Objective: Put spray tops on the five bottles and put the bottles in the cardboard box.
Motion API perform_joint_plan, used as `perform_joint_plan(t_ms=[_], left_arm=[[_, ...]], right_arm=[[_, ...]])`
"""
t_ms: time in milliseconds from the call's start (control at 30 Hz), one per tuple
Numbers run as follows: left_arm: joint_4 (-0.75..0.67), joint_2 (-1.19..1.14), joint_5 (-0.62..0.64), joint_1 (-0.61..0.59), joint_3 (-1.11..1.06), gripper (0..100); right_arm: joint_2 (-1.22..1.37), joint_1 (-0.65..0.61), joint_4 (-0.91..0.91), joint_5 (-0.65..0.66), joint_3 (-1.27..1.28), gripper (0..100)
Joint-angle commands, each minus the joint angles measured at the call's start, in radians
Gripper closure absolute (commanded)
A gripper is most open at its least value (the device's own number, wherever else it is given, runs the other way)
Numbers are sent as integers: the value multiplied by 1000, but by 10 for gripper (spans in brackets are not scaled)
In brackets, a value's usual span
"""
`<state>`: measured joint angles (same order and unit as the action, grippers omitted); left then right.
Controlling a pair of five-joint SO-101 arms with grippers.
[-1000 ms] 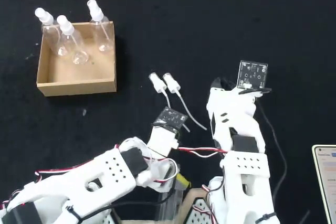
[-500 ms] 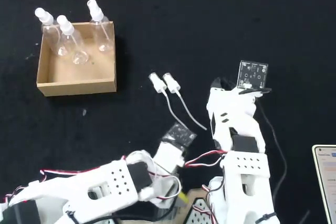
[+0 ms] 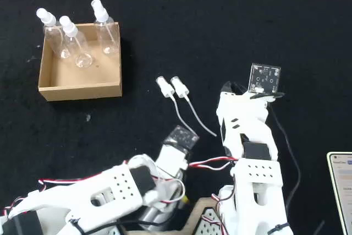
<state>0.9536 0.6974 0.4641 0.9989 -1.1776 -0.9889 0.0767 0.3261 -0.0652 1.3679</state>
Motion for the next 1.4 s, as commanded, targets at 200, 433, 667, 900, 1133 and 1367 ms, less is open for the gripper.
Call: perform_joint_plan(t_ms=[200,433,667,900,1133,1367], left_arm=[[46,12,-290,-369,148,855],[81,2,-767,-745,219,855],[86,-2,-824,-937,188,735],[87,-2,-910,-983,189,677],[81,-9,-937,-989,206,682],[250,-270,-1057,-1015,487,686]], right_arm=[[-16,12,-26,-8,-59,962],[-15,11,-26,-8,-59,962],[-13,11,-26,-11,-58,962],[-12,11,-26,-15,-58,962],[-12,5,-25,-15,-58,962],[-16,-48,-25,-8,-39,962]])
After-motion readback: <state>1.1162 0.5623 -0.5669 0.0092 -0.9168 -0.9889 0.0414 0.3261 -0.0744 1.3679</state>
